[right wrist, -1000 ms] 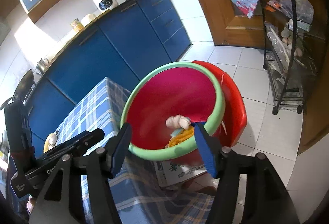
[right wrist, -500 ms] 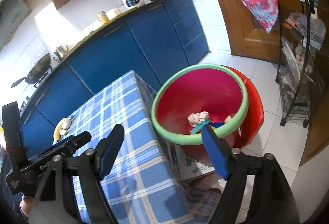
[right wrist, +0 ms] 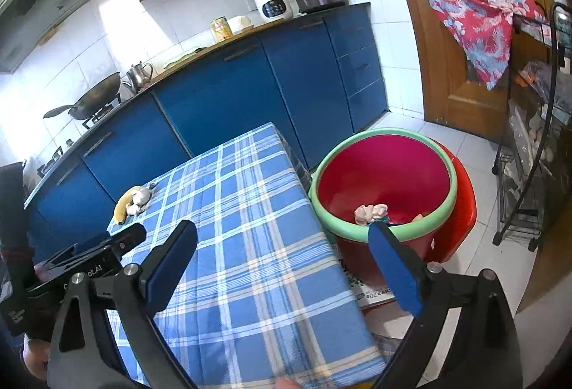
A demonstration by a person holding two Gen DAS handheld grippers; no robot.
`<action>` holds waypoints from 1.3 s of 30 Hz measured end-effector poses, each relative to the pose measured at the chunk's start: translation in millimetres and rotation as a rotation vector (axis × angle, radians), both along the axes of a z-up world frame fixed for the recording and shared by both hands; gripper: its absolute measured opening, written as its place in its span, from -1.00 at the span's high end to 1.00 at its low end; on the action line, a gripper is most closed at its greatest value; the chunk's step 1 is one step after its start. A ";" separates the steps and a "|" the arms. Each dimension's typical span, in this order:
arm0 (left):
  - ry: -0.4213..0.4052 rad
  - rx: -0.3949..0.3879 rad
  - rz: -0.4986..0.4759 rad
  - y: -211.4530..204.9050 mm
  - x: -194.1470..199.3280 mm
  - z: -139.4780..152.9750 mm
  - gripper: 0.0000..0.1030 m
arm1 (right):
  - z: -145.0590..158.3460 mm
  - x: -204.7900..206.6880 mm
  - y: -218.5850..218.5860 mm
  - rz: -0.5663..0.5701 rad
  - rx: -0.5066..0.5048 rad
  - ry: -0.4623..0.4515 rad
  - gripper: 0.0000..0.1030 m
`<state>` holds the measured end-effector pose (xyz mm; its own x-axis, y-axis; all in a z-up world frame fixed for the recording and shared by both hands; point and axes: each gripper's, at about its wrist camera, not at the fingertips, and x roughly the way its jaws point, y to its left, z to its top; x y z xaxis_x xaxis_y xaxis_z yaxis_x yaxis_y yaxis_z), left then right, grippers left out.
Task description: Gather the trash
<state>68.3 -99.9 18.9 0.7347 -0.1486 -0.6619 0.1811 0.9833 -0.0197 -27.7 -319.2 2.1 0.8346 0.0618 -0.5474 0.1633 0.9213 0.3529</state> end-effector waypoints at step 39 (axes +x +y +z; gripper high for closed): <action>-0.054 -0.058 0.146 50.9 -29.4 16.8 -0.48 | 9.0 -12.8 40.6 0.081 -0.067 -0.037 -0.90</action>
<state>38.9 -49.0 35.7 0.7855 -0.0746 -0.6144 0.0389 0.9967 -0.0713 -40.5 -278.5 11.1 0.8482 0.0941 -0.5213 0.0750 0.9528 0.2942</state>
